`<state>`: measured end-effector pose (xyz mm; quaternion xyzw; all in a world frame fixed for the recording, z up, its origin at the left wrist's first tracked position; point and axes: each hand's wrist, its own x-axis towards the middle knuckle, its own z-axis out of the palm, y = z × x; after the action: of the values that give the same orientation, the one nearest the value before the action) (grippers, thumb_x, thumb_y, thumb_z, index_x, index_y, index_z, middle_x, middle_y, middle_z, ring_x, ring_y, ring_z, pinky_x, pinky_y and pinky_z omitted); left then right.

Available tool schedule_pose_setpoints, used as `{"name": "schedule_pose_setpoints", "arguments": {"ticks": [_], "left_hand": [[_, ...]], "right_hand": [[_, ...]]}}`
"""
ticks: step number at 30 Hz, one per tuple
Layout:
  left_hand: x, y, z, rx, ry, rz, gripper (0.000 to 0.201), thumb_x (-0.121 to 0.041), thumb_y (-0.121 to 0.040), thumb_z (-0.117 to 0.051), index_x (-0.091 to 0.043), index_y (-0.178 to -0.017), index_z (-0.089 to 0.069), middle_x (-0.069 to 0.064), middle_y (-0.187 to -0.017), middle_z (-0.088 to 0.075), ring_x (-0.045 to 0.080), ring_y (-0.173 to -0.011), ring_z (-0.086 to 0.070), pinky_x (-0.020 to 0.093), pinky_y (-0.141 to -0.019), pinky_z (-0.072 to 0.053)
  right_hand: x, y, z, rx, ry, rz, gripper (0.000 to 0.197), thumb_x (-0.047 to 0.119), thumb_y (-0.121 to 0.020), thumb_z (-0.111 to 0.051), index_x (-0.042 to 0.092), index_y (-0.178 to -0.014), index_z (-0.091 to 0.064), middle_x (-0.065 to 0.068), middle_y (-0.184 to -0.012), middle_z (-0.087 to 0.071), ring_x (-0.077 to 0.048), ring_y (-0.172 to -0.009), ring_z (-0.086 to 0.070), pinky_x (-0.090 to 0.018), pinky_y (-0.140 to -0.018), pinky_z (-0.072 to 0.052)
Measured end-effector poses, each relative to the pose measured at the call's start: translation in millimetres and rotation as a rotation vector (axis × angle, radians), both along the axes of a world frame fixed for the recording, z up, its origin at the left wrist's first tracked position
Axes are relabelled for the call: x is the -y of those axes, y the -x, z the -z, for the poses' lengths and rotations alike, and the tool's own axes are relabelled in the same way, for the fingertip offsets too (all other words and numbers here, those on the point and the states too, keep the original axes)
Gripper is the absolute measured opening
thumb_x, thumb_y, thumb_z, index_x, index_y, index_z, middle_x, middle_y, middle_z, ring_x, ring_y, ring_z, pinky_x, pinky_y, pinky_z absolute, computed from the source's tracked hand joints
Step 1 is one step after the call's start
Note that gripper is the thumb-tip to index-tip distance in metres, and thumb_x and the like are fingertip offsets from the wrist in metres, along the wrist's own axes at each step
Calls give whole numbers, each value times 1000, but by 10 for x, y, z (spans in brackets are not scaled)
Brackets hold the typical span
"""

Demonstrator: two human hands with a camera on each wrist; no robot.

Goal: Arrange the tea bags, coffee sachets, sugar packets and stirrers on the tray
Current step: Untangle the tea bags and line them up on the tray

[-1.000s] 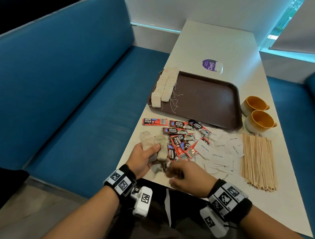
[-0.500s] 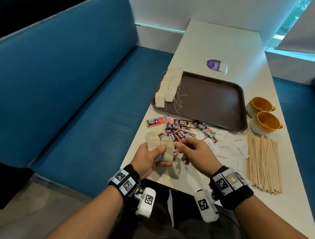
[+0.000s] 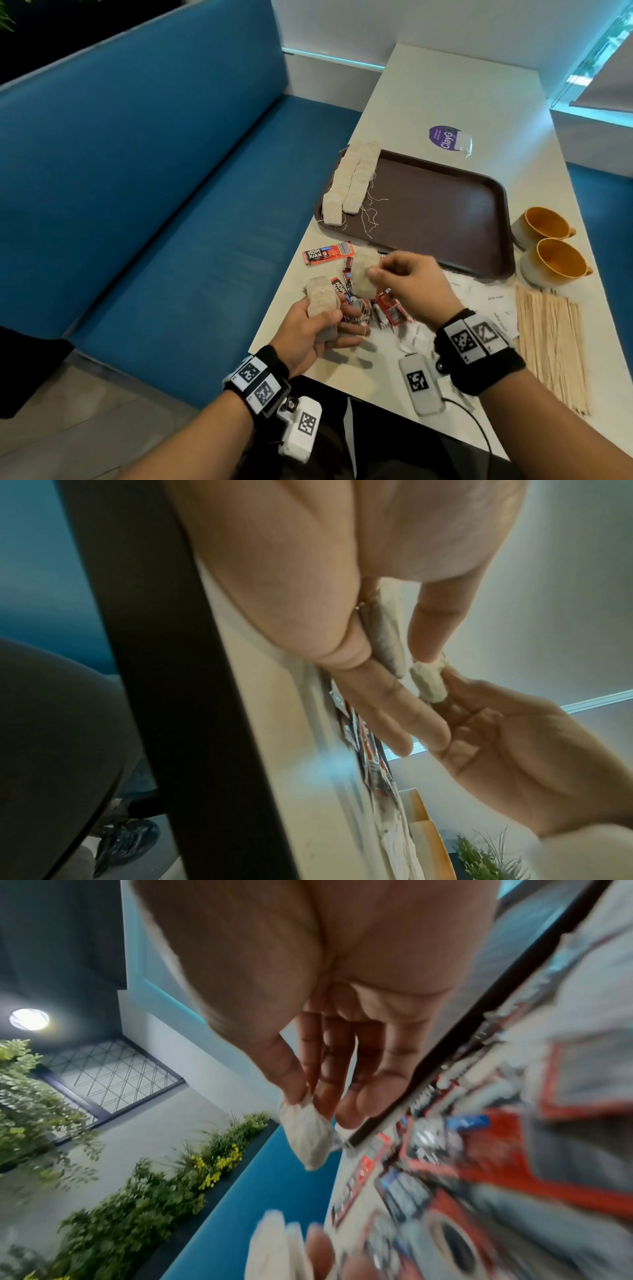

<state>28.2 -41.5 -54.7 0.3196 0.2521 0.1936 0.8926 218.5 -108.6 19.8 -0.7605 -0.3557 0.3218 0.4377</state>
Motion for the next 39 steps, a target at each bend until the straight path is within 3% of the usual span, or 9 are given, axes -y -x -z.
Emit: {"name": "schedule_pose_setpoints", "arguments": {"ticks": [3, 6, 9, 13, 18, 22, 32, 36, 39], "left_hand": [[-27, -4, 30, 50, 11, 25, 55, 9, -74, -49, -2, -128, -52, 27, -115, -64, 60, -110, -63, 53, -85, -62], [-48, -12, 46, 64, 30, 23, 71, 13, -63, -41, 0, -134, -47, 31, -117, -62, 62, -113, -60, 50, -82, -62], [-43, -12, 53, 55, 29, 21, 71, 16, -65, -38, 1, -134, -46, 30, -121, -63, 58, -115, -61, 45, -82, -62], [-54, -6, 63, 54, 41, 36, 73, 16, -69, -41, -2, -140, -43, 31, -134, -59, 53, -121, -60, 43, -84, -62], [-51, -1, 73, 40, 24, 57, 71, 14, -72, -46, -2, -141, -41, 28, -137, -58, 50, -124, -60, 48, -95, -58], [-55, 6, 72, 35, 33, 52, 69, 14, -73, -46, -2, -140, -43, 27, -135, -60, 49, -124, -60, 46, -94, -59], [-48, -5, 77, 16, 23, 39, 70, 13, -74, -49, -3, -141, -43, 27, -134, -61, 49, -123, -61, 50, -100, -55], [-41, 4, 73, 27, 11, 33, 67, 10, -80, -59, -4, -142, -40, 28, -138, -59, 48, -124, -60, 52, -104, -52], [-39, 7, 62, 20, 9, 23, 66, 4, -84, -67, -4, -143, -38, 25, -137, -62, 46, -124, -61, 47, -102, -55]], "right_hand": [[-304, -259, -100, -27, -74, 75, 11, 18, -90, -77, 10, -85, -72, -9, -71, -73, -13, -60, -65, -33, -63, -61], [-662, -546, -69, -57, -79, 169, 12, 22, -91, -76, 12, -87, -71, -6, -74, -72, -13, -58, -66, -27, -59, -60], [-1012, -769, 104, -92, -18, 217, 10, 23, -92, -75, 15, -87, -71, -10, -81, -75, -9, -56, -65, -26, -56, -55], [-1317, -848, 278, -100, 155, 87, 19, 30, -89, -78, 13, -97, -75, -8, -87, -78, -14, -71, -69, -25, -61, -52], [-1483, -838, 289, -70, 271, 33, 20, 30, -88, -79, 13, -98, -75, -8, -73, -70, -12, -55, -58, -19, -47, -46], [-1545, -864, 291, -83, 315, 108, 19, 28, -89, -79, 11, -96, -75, -6, -64, -66, -11, -44, -51, -20, -42, -43], [-1595, -838, 260, -138, 297, 185, 25, 22, -89, -79, 9, -100, -61, -10, -81, -69, -16, -50, -59, -28, -48, -53], [-1460, -794, 150, -150, 258, 180, 24, 27, -92, -75, 10, -104, -63, -9, -85, -69, -16, -54, -59, -26, -48, -51], [-1255, -687, -5, -170, 133, 163, 18, 19, -93, -72, 5, -103, -67, -12, -84, -68, -17, -58, -58, -25, -47, -46]]}}
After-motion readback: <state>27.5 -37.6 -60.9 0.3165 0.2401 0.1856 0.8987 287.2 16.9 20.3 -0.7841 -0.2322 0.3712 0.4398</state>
